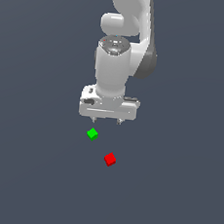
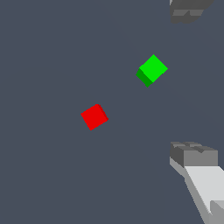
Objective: Stack the red cube on top of the green cube.
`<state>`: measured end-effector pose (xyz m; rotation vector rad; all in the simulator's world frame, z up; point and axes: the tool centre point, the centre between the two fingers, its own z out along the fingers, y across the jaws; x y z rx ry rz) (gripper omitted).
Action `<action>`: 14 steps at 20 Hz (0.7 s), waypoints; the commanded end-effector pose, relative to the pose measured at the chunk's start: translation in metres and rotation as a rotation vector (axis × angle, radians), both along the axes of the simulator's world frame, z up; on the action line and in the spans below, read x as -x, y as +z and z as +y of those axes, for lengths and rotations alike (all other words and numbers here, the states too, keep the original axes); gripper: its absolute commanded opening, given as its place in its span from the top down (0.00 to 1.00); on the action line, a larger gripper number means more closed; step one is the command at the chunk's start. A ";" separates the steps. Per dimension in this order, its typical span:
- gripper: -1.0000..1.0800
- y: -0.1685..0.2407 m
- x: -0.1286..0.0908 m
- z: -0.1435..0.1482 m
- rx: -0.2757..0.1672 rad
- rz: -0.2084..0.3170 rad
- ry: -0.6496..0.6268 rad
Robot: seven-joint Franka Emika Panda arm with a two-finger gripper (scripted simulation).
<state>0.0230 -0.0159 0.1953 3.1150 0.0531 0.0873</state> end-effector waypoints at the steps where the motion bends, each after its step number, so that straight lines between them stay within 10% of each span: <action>1: 0.04 -0.006 -0.005 0.000 -0.001 0.003 0.026; 14: 0.04 -0.071 -0.054 0.009 -0.007 0.034 0.304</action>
